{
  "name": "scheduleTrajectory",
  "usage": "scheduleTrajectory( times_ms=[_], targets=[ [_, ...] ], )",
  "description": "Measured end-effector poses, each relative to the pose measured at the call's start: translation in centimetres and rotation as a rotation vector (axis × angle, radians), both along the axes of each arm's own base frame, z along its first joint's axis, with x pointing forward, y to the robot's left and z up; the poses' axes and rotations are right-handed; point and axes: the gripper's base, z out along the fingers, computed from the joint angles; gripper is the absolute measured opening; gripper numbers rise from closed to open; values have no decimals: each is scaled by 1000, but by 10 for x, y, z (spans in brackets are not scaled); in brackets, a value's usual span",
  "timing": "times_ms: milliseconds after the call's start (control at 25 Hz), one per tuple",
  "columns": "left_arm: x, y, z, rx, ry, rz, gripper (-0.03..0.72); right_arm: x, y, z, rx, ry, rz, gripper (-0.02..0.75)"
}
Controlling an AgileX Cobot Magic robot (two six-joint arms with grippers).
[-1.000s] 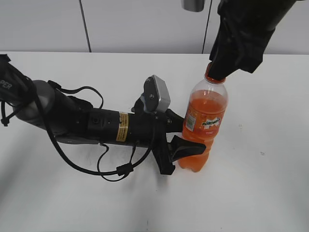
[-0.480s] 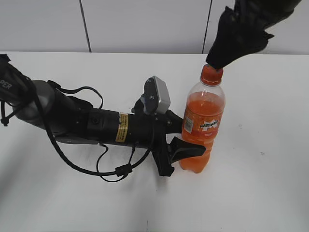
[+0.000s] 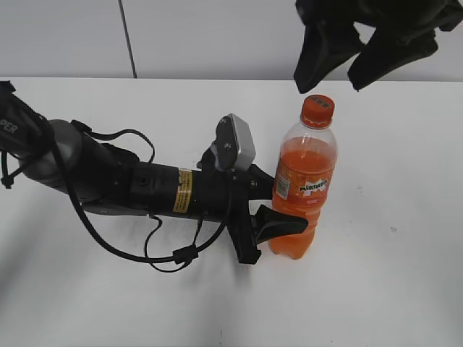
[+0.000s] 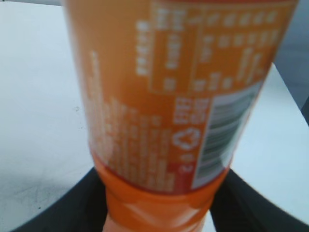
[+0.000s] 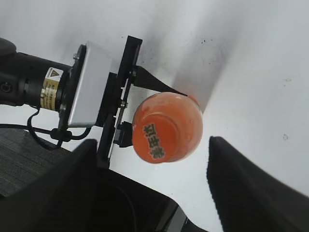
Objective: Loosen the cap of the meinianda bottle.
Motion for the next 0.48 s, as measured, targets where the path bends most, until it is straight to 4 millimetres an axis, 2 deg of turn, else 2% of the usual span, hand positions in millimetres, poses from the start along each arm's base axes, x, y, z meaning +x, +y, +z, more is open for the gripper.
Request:
scheduleTrajectory(
  times_ms=[200, 480],
  targets=[
    [0, 0, 0, 0, 0, 0, 380, 10, 6, -18, -24, 50, -7, 503],
    [0, 0, 0, 1, 0, -1, 380, 13, 8, -23, -31, 63, -6, 369]
  ],
)
